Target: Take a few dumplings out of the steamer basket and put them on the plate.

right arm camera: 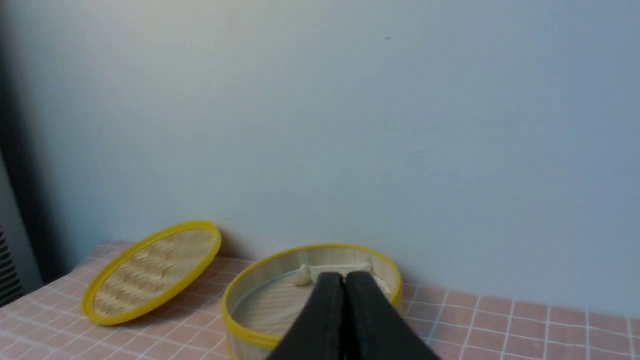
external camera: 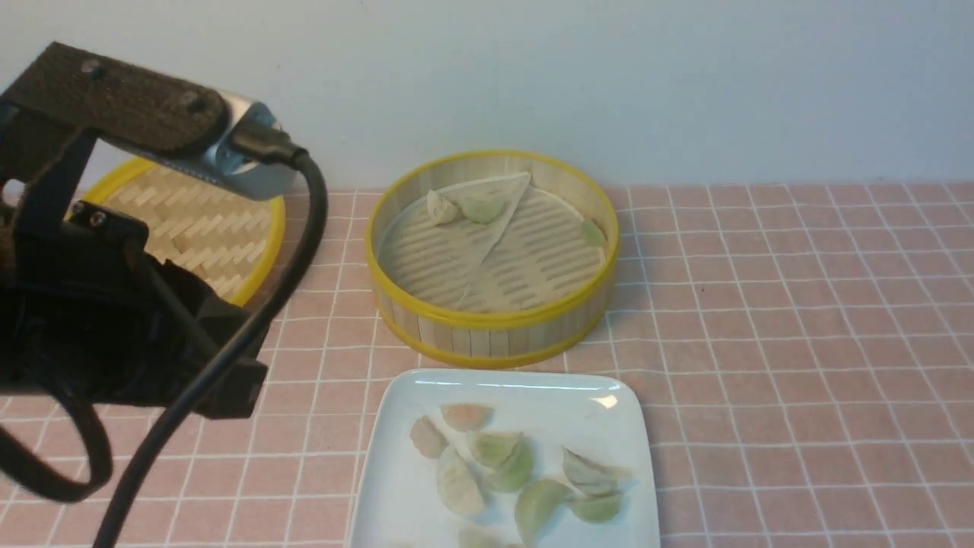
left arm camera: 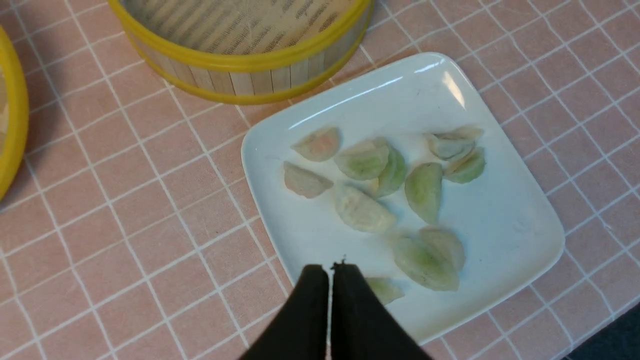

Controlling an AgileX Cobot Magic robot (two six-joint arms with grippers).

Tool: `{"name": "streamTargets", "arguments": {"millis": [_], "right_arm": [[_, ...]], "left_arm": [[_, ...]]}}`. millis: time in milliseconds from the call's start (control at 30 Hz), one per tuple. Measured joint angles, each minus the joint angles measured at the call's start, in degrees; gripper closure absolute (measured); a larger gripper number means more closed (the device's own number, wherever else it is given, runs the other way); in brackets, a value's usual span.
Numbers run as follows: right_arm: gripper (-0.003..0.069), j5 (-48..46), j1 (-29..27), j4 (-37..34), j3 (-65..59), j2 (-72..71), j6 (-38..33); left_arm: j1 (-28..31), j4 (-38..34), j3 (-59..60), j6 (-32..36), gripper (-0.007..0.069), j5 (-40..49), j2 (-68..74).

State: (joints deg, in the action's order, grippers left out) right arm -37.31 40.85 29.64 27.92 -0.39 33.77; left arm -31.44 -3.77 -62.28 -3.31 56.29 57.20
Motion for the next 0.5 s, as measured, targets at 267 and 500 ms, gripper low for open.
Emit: {"name": "streamTargets", "arguments": {"millis": [267,500], "right_arm": [[0.0673,0.4,0.1,7.3,-1.6,-0.6,6.3],[0.0673,0.2,0.1,7.9,-1.6,-0.6,7.0]], "left_arm": [[-0.1,-0.3,4.2,0.1,0.0631,-8.2,-2.3],[-0.1,0.1,18.6,-0.2,0.0631,-19.2,-18.0]]}}
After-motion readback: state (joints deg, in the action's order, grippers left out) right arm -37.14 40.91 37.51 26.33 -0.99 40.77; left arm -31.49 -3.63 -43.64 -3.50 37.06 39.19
